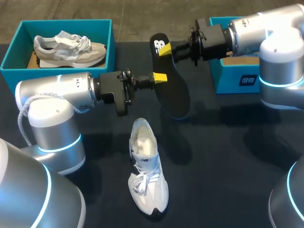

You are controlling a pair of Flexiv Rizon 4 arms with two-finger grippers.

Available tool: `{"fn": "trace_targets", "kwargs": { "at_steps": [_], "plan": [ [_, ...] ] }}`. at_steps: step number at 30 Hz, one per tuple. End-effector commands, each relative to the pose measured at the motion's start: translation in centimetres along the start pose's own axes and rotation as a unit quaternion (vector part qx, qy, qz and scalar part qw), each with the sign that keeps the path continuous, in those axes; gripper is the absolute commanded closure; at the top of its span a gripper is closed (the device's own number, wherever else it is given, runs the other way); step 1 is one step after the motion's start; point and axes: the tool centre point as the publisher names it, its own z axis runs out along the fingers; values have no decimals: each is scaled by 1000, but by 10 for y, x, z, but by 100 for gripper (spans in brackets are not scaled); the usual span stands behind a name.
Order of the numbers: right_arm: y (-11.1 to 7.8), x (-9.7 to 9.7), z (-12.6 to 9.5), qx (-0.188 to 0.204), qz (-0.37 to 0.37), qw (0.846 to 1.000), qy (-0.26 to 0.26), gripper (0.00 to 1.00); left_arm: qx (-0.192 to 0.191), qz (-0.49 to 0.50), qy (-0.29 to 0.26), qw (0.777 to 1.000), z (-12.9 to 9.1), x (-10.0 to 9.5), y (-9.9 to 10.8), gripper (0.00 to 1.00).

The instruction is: Take the shoe out of the shoebox, open the shoe tongue, remove and reinsert the insole, then place the shoe into the shoebox

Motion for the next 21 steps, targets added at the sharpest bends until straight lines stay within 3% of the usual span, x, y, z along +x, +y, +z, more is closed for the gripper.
{"fn": "trace_targets", "kwargs": {
  "at_steps": [1,10,21],
  "plan": [
    [-9,2,-3,-11,-6,1000,-1,0,-3,2,2,1000,-2,-1,-2,100],
    [-29,-2,-10,-18,-16,1000,4,0,-1,2,11,1000,-20,1,-10,100],
    [-66,-15,-7,-7,-16,1000,21,0,-3,-8,27,1000,-56,3,-12,100]
  ]
}}
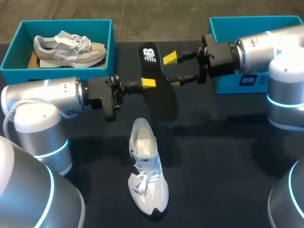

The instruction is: Take the shoe out of the shoebox, open the shoe tongue, remove and reinsert the insole, then place the shoe into the shoebox

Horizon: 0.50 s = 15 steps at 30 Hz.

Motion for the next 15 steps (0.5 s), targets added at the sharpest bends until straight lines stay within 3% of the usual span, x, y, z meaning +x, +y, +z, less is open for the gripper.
{"fn": "trace_targets", "kwargs": {
  "at_steps": [1,10,15],
  "plan": [
    [-16,-3,0,-9,0,1000,4,0,7,-3,10,1000,-24,-3,-5,100],
    [-33,-4,0,-20,4,1000,8,0,15,-12,25,1000,-37,2,-9,100],
    [-39,-3,1,-23,12,1000,10,0,45,-9,36,998,-43,4,-14,100]
  ]
}}
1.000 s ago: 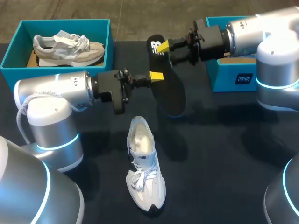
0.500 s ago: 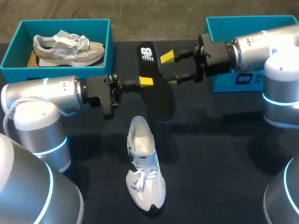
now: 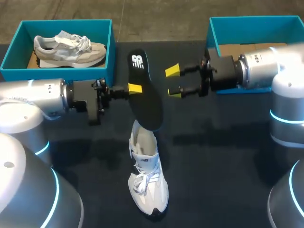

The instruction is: Take the shoe out of the shoebox, open the shoe tongue, remove and reinsert the insole, then place the shoe into the shoebox

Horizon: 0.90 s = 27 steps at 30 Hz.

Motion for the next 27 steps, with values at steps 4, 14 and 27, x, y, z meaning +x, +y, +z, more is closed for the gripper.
{"fn": "trace_targets", "kwargs": {
  "at_steps": [4,14,27],
  "plan": [
    [-7,2,-1,-8,0,1000,-2,0,22,12,13,1000,-8,0,-2,100],
    [-7,2,-1,-8,0,1000,-2,0,22,12,13,1000,-8,0,-2,100],
    [-7,2,-1,-8,0,1000,-2,0,17,-134,66,989,-28,-17,-7,100]
  ]
}}
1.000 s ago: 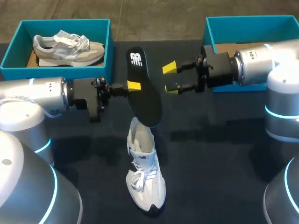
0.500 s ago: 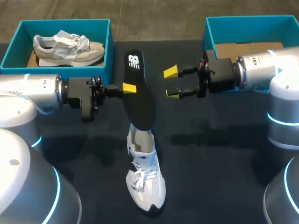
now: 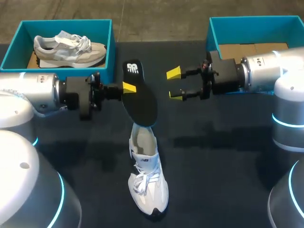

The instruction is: Take the shoe out of the shoebox, open the shoe tongue, remove and reinsert the insole, then place the shoe into the shoebox

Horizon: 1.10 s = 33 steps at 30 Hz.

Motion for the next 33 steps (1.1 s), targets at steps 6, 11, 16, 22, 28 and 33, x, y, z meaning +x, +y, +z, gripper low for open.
{"fn": "trace_targets", "kwargs": {
  "at_steps": [6,11,16,22,28,33],
  "plan": [
    [0,0,2,-1,0,1000,0,0,50,-40,16,998,-21,-9,-11,100],
    [0,0,2,-1,0,1000,0,0,113,-155,12,981,-27,-11,-6,100],
    [0,0,2,-1,0,1000,0,0,104,-264,25,959,-24,-11,-1,100],
    [0,0,2,-1,0,1000,0,0,86,-314,50,944,-23,-17,-1,100],
    [0,0,2,-1,0,1000,0,0,86,-314,50,944,-23,-17,-1,100],
    [0,0,2,-1,0,1000,0,0,86,-314,50,944,-23,-17,-1,100]
  ]
}}
